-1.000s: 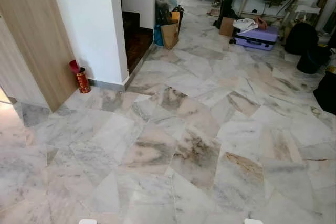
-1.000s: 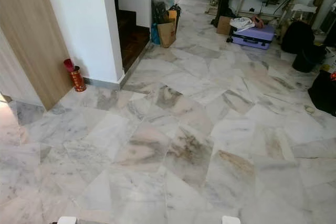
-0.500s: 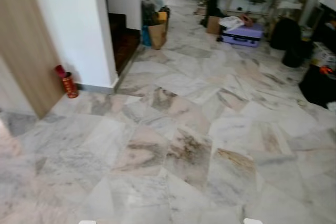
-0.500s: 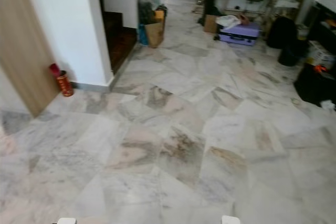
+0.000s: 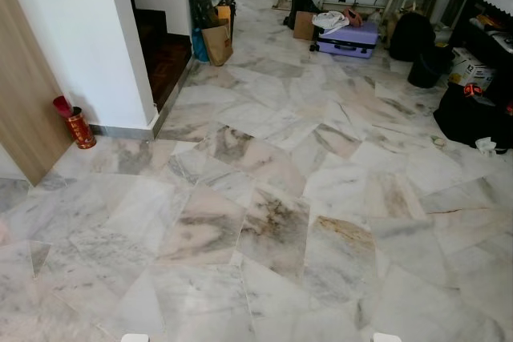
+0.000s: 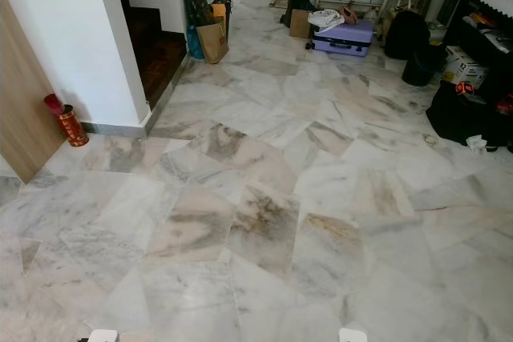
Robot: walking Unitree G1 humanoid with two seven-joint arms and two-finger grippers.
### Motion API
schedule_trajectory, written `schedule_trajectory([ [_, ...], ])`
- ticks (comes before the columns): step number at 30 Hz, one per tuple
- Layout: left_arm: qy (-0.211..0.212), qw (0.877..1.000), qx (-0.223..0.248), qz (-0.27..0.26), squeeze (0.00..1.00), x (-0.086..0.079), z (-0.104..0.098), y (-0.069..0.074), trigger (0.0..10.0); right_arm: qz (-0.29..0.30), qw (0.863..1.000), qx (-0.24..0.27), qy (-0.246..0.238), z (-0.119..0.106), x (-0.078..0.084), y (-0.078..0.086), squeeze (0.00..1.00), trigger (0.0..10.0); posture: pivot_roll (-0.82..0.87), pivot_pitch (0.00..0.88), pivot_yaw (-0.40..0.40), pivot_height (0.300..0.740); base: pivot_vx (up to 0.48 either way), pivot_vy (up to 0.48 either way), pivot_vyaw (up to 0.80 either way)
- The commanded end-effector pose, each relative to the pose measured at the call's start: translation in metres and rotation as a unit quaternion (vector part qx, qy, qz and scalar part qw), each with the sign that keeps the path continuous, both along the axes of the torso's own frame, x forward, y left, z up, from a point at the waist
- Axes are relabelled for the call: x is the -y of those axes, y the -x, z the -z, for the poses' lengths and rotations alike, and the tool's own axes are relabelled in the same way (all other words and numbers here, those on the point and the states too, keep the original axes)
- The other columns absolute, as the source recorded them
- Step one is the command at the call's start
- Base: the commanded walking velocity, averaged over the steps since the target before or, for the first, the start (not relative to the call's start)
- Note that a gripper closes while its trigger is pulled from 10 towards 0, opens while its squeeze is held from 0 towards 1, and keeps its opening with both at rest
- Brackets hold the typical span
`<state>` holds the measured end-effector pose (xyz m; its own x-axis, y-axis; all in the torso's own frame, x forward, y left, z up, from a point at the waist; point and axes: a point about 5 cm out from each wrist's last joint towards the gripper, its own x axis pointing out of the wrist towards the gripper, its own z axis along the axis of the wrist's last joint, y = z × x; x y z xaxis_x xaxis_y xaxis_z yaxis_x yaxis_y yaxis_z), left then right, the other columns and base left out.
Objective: Hang hanger
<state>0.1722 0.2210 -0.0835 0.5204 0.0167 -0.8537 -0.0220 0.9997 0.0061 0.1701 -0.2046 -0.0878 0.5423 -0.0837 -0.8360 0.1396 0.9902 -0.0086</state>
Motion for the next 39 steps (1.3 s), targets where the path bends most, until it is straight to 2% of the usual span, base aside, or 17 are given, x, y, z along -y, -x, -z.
schedule_trajectory([
  [1, -0.037, 0.996, -0.007, -0.075, 0.0, -0.039, 0.001, 0.027, 10.0, 0.229, 0.972, -0.047, 0.029, 0.003, 0.08, 0.07, 0.0, 10.0, 0.08, 0.0, 0.083, 0.74, 0.0, 0.0, -0.74],
  [5, -0.05, 0.996, -0.012, -0.068, 0.0, -0.042, 0.001, 0.031, 10.0, 0.235, 0.97, -0.05, 0.034, 0.001, 0.09, 0.076, 0.0, 10.0, 0.09, 0.0, 0.075, 0.74, 0.0, 0.0, -0.74],
  [10, -0.052, 0.996, -0.014, -0.07, 0.0, -0.042, 0.002, 0.032, 10.0, 0.233, 0.97, -0.054, 0.037, 0.001, 0.09, 0.078, 0.0, 10.0, 0.11, 0.0, 0.068, 0.74, 0.0, -0.336, -0.74],
  [18, -0.05, 0.996, -0.028, -0.073, 0.0, -0.042, 0.004, 0.039, 10.0, 0.238, 0.969, -0.05, 0.036, 0.002, 0.087, 0.075, 0.0, 10.0, 0.11, 0.0, 0.068, 0.74, 0.0, 0.0, -0.74],
  [31, -0.067, 0.996, -0.012, -0.061, 0.0, -0.046, 0.0, 0.031, 10.0, 0.245, 0.968, -0.039, 0.037, -0.002, 0.092, 0.069, 0.0, 10.0, 0.11, 0.0, 0.073, 0.74, 0.0, 0.0, -0.74],
  [35, -0.069, 0.996, -0.012, -0.06, 0.0, -0.046, -0.001, 0.029, 10.0, 0.246, 0.968, -0.039, 0.037, -0.002, 0.092, 0.069, 0.0, 10.0, 0.11, 0.0, 0.072, 0.74, 0.0, -0.44, -0.74],
  [39, -0.065, 0.995, -0.013, -0.07, 0.0, -0.046, -0.001, 0.028, 10.0, 0.247, 0.968, -0.038, 0.037, -0.002, 0.091, 0.068, 0.0, 10.0, 0.11, 0.0, 0.073, 0.74, 0.0, 0.0, -0.74],
])
